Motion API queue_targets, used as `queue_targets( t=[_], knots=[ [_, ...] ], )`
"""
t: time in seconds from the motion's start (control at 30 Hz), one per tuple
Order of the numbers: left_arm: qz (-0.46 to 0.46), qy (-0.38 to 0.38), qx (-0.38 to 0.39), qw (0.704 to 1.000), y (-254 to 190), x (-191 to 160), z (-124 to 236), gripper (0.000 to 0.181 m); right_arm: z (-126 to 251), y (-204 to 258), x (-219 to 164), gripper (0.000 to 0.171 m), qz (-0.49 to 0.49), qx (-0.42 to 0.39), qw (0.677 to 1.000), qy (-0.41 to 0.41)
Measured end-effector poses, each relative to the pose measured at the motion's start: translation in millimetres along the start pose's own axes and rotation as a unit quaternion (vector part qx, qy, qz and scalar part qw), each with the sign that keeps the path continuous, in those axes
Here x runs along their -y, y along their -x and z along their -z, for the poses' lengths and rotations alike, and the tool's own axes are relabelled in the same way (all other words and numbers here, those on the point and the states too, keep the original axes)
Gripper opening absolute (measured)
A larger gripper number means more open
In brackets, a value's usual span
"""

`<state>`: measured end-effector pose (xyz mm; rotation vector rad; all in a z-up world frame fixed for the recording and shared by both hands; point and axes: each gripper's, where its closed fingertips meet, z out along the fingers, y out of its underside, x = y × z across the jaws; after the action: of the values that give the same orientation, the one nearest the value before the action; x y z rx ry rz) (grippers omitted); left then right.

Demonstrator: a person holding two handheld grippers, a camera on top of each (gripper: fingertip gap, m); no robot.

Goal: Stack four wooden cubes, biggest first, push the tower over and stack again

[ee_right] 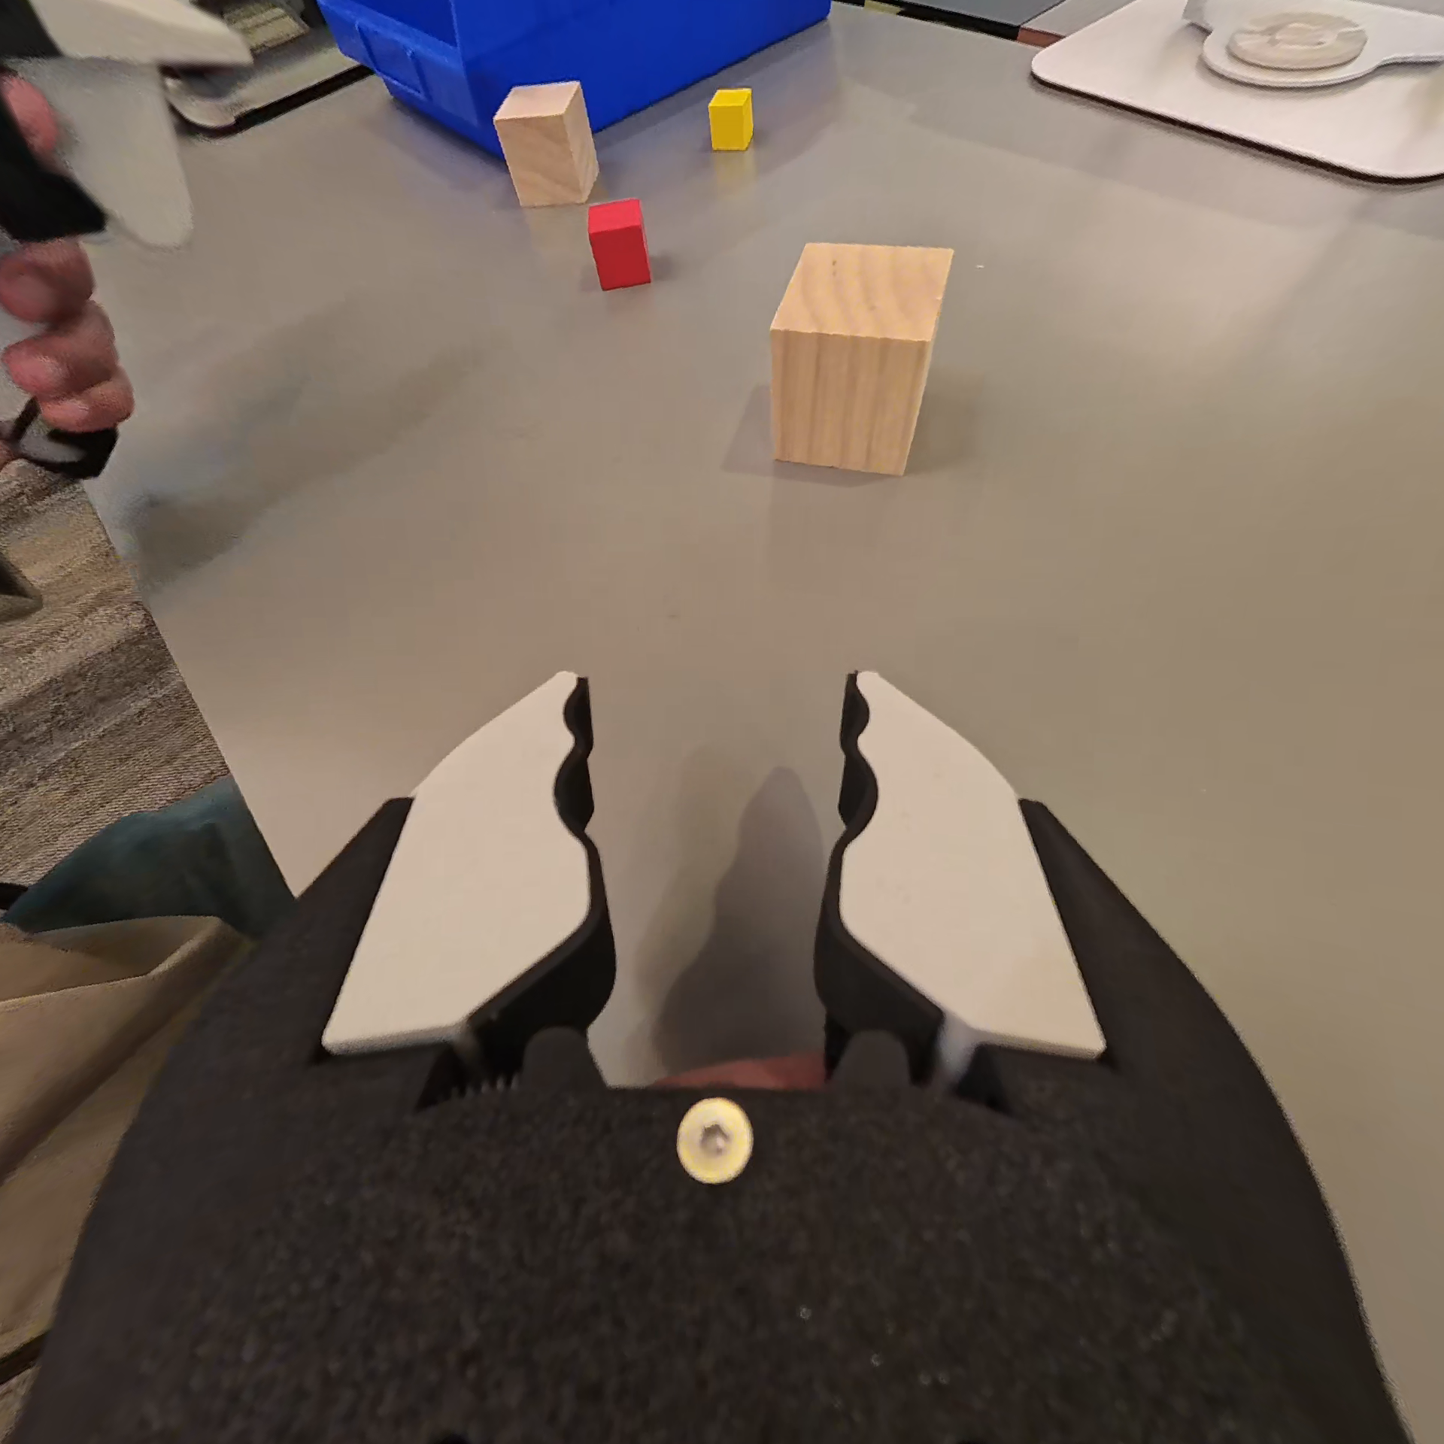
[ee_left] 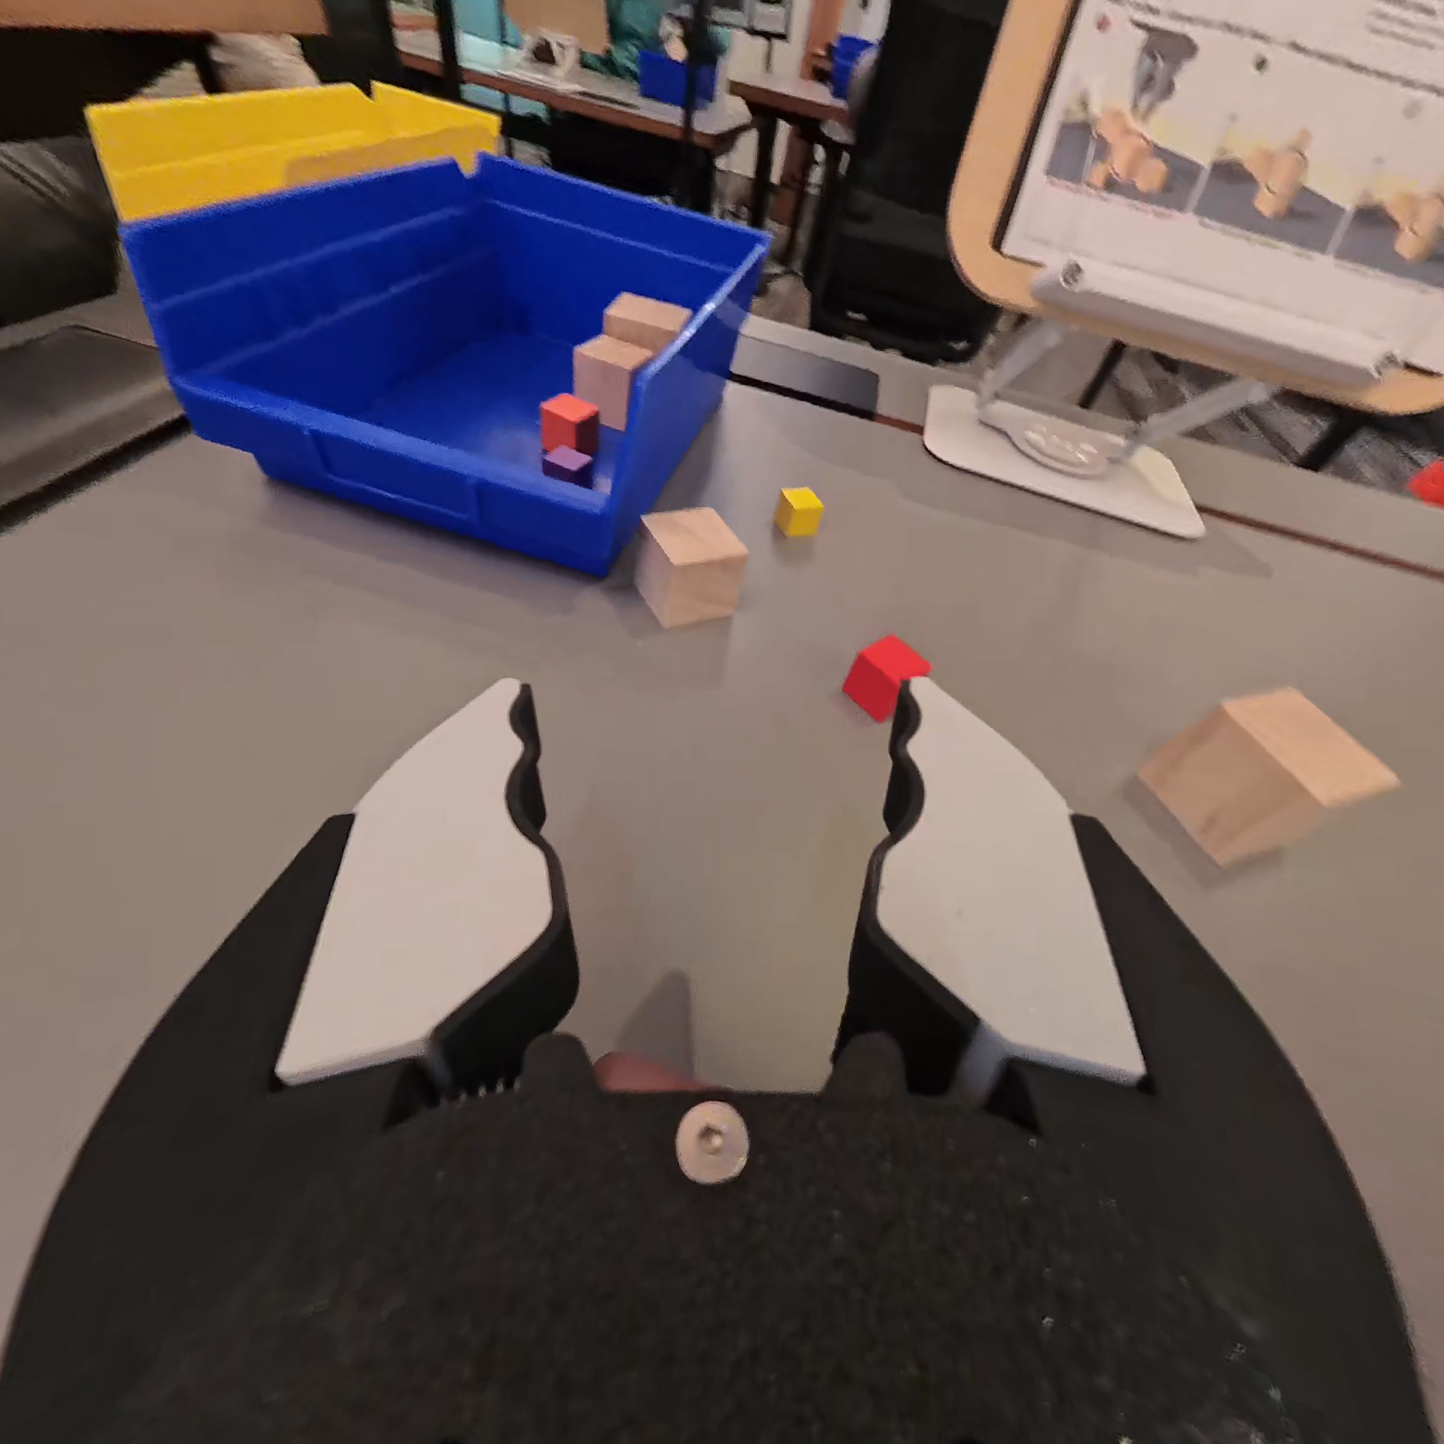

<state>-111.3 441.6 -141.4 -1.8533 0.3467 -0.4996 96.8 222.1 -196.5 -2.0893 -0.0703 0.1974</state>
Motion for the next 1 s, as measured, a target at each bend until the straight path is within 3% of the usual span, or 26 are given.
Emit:
queue_targets(
  t=[0.17,0.4,0.57,0.8,1.0],
  knots=[
    [-0.029,-0.018,0.07,0.997,-10,12,-34,0.085,1,3,1,0.061,-0.003,0.01,1.0,-0.006],
    [-0.049,0.06,0.14,0.987,-15,-1,-106,0.093,1,9,2,0.061,-0.016,0.032,0.999,-0.01],
    [0.026,0.118,0.178,0.976,-10,-20,-143,0.094,1,14,2,0.06,-0.02,0.046,0.999,-0.01],
    [0.02,0.122,0.245,0.962,3,-19,-155,0.093,0,20,1,0.06,-0.022,0.06,0.998,-0.006],
    [0.04,0.157,0.249,0.955,17,-30,-157,0.092,0,19,0,0.06,-0.029,0.063,0.998,-0.003]
  ],
)
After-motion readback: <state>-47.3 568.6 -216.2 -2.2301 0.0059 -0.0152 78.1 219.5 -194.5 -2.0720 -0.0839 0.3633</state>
